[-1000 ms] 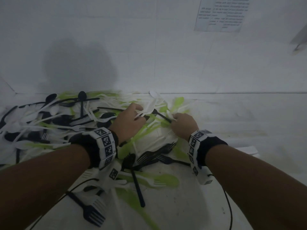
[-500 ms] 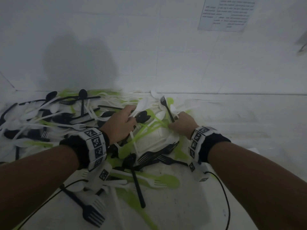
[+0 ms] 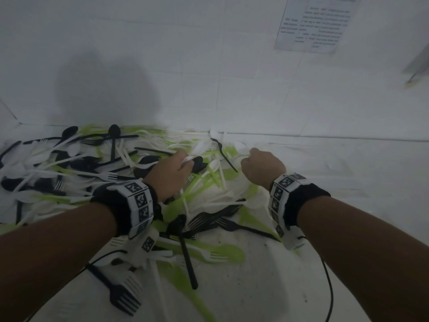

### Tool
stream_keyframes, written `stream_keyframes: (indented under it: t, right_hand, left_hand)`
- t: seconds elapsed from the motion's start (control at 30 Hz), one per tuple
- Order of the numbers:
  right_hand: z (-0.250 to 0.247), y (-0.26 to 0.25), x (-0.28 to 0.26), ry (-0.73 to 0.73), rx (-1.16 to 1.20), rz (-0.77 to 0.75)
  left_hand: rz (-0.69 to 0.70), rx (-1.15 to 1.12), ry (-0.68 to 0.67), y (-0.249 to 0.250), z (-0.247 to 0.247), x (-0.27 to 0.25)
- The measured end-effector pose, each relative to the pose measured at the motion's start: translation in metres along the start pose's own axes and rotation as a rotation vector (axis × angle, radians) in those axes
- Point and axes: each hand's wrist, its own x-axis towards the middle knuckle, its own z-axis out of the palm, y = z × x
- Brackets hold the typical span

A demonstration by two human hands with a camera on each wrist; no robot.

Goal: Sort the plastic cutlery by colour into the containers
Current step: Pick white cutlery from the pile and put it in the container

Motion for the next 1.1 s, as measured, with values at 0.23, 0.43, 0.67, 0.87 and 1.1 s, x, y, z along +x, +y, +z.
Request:
stream_keyframes:
  t: [0.23,0.43,0.67,0.87,1.1]
  right_hand:
    - [-0.007,-0.003,-0.031,-0.357,0.04,0.01]
    - [-0.006,-0.014,-0.051,-0.406,0.079,-0.008]
    - [-0.013,0.009,-0.051,-0.175,0.286,0.075]
    - [0.003,0.026,-0.049,-0.008,0.384,0.051]
    - [0.029,0.017,-0.068,-0.179,0.141,-0.288]
  left_hand:
    - [0.036,0.236,-0.058,0.008,0.014,0.012]
    - [0.01,0.474,-0.157,0.022,0.024,0.023]
    - [0.056,0.619,-0.184,0.013,0.026,0.024]
    - [0.031,0.576,-0.149,0.005,0.026,0.016]
    - [-0.012,0.241,-0.075,0.013,0.009,0.015]
